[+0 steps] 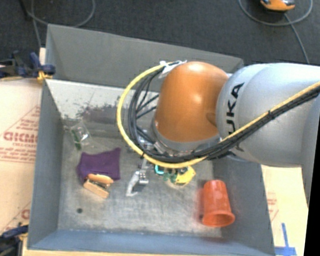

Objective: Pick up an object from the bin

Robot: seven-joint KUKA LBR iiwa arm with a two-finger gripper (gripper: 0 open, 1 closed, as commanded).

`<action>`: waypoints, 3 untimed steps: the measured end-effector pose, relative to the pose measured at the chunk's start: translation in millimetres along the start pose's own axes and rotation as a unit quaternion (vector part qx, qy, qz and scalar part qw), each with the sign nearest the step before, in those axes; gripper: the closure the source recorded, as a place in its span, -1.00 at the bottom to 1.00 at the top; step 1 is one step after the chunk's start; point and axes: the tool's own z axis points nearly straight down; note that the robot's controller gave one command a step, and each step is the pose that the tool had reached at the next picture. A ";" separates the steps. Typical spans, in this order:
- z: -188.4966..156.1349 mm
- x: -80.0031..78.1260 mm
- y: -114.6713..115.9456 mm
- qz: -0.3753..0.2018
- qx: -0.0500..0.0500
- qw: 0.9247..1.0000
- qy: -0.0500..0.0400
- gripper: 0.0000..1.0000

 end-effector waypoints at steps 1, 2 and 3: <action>-4.0 -1.8 -0.6 0.002 -0.001 1.000 -0.004 -1.00; 38.3 -20.5 9.3 -0.054 0.001 0.999 -0.006 -1.00; 44.4 -63.5 27.6 -0.171 0.001 0.985 -0.005 -1.00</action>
Offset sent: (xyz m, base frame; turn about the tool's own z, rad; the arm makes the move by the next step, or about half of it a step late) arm 0.0541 0.0334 -0.1348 -0.3449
